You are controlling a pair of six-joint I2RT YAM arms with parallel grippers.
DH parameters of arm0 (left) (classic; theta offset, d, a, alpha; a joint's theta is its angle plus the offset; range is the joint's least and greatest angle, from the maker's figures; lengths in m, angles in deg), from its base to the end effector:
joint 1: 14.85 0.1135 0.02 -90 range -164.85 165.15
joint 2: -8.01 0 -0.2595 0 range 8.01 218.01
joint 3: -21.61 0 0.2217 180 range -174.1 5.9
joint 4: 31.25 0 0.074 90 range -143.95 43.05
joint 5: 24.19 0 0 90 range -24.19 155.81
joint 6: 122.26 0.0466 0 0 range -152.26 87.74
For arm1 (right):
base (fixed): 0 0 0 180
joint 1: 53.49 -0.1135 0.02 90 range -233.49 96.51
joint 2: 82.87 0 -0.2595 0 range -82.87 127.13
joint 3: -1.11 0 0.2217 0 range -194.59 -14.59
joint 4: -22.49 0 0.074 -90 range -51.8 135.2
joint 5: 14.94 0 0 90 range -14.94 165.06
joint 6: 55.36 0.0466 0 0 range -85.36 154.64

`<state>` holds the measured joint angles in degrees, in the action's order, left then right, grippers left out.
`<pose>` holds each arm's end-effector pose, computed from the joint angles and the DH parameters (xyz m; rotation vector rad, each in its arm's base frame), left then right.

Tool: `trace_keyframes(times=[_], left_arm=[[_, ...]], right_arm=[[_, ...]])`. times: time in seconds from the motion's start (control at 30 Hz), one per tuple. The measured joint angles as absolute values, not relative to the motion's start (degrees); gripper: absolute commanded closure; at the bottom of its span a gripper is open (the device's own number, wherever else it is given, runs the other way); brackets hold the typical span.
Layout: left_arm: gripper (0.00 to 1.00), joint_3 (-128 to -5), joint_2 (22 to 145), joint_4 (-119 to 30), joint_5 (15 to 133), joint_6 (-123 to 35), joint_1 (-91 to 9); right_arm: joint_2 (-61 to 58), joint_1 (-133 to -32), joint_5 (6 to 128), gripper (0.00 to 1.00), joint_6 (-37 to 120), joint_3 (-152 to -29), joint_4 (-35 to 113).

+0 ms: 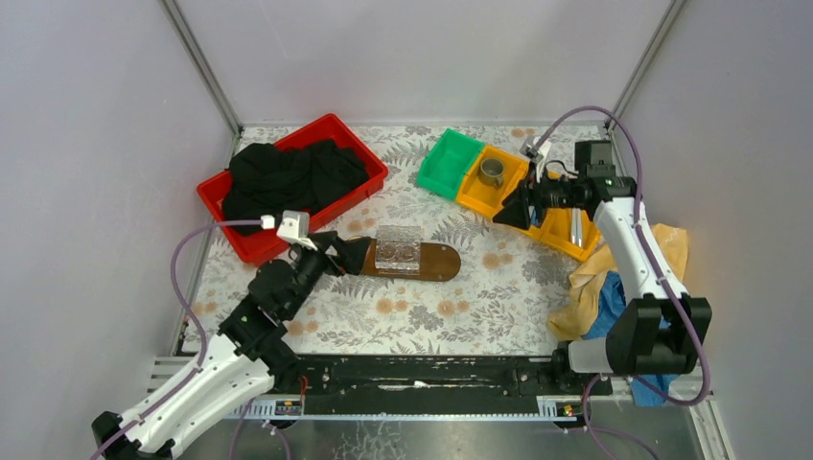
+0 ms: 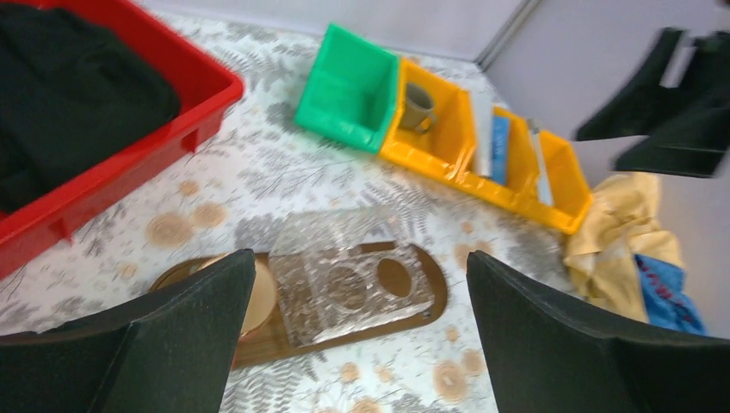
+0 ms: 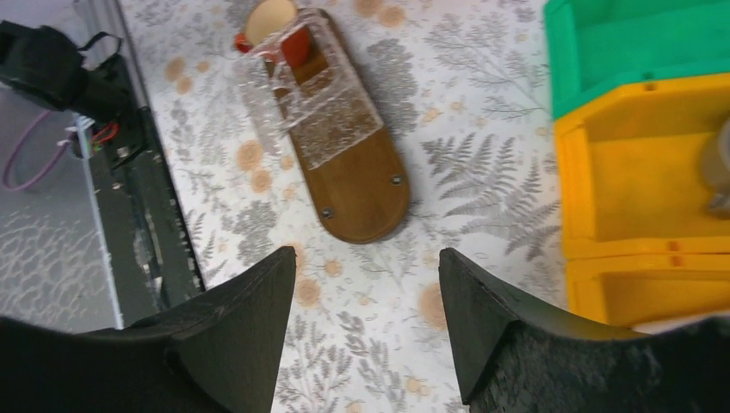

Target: Prepare toiletry sets of a toothbrush and toothpaste on the tray

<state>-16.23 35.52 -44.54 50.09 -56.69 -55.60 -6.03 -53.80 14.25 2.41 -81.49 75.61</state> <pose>0.1042 -0.0731 0.2670 0.0200 1.6602 -0.6506 0.2468 0.0420 0.3173 -1.0018 1.7948 0.9154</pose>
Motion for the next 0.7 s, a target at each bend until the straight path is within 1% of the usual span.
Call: trace_keyframes(times=[0.2, 0.33, 0.4, 0.53, 0.7], left_arm=[[0.0, -33.06, 42.78, -52.23, 57.65, -56.88, -55.12], [0.0, -44.23, 48.24, -57.65, 62.46, -54.44, -53.83], [0.0, -47.94, 50.36, -59.9, 63.9, -52.51, -52.91], [0.0, -49.8, 52.98, -63.27, 64.97, -48.14, -50.77], [0.0, -45.87, 55.02, -64.3, 65.08, -44.29, -47.84]], right_arm=[[3.59, -55.84, 24.76, 0.32, 2.13, -92.61, 77.14], [11.35, -59.66, 35.08, 0.32, 0.95, -100.7, 77.97], [15.04, -61.37, 39.16, 0.33, 0.21, -103.93, 78.25], [23.5, -63.38, 44.87, 0.37, -1.61, -111.19, 79.45], [32.88, -63.88, 48.65, 0.4, -3.9, -120.52, 80.52]])
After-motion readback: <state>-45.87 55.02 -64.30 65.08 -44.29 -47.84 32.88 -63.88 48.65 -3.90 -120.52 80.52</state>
